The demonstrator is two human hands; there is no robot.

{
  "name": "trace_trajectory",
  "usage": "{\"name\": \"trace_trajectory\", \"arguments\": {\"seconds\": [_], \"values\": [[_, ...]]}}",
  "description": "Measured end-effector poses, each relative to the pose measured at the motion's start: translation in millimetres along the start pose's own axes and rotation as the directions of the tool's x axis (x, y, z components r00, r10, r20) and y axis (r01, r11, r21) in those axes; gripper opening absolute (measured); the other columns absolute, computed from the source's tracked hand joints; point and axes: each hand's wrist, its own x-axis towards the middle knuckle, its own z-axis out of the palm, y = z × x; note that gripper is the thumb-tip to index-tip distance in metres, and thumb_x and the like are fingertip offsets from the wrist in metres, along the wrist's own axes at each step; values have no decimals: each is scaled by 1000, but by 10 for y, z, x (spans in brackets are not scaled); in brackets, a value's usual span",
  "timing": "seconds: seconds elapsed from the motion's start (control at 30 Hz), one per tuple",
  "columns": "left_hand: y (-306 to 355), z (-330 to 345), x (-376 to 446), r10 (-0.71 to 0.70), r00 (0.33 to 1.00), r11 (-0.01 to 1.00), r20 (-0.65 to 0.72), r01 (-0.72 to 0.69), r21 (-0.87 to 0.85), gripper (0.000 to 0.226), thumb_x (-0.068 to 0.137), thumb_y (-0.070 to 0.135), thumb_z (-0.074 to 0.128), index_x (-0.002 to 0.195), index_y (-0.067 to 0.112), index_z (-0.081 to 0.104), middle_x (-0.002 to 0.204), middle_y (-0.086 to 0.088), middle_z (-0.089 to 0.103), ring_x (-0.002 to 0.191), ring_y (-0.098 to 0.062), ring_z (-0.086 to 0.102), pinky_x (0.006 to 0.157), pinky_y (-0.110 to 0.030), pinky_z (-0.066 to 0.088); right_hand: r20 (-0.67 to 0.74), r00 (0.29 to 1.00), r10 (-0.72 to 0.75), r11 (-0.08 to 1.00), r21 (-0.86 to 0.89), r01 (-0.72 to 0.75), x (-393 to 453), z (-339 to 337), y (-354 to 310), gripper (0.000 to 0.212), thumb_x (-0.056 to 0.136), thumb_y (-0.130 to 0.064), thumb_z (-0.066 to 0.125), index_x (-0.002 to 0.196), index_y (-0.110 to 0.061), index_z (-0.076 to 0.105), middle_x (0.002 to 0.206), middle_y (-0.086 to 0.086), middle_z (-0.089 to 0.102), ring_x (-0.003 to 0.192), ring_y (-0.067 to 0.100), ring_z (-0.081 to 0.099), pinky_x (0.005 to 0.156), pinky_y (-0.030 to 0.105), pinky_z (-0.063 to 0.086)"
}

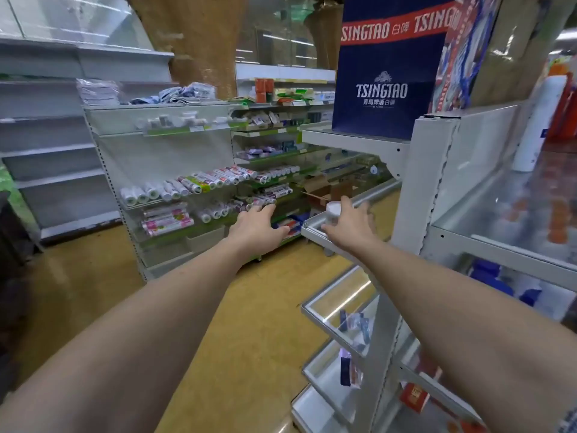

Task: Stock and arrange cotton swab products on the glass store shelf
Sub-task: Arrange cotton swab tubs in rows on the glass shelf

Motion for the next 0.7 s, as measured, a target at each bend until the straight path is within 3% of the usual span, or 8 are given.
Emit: {"name": "trace_trajectory", "arguments": {"seconds": [0.17,0.3,0.4,0.53,0.7], "values": [[-88,108,425,-59,997,998,58,57,27,78,94,64,50,159,31,24,163,-4,30,148,-31,27,117,-52,34,4,999,47,996,82,-47,386,169,28,79,84,-45,73,146,-27,27,138,21,33,112,39,53,91,44,52],[-182,141,659,-66,996,997,59,63,54,75,95,59,52,159,29,25,162,-5,32,147,-31,30,116,-50,36,-23,999,46,982,185,-40,580,323,1,60,90,-26,71,141,-25,40,136,15,38,109,32,52,76,34,43],[-287,114,779,-84,993,996,81,81,39,74,96,48,56,159,29,24,162,-6,31,147,-32,29,116,-50,36,-46,999,-10,970,242,21,736,412,-149,56,88,-24,71,138,-25,47,134,11,40,107,30,51,80,34,42],[-558,-3,972,-127,990,991,66,123,53,77,92,49,57,159,30,24,163,-6,30,147,-32,31,115,-50,38,-26,997,-78,967,239,82,982,517,-512,60,83,-31,72,138,-24,48,133,11,40,111,32,50,93,40,47],[-1034,-301,1180,-176,984,983,8,175,63,76,94,51,56,159,29,25,162,-7,31,147,-34,29,117,-50,34,13,989,-150,957,255,141,1244,817,-1105,58,86,-37,68,139,-27,47,134,9,37,113,31,48,88,39,48]]}}
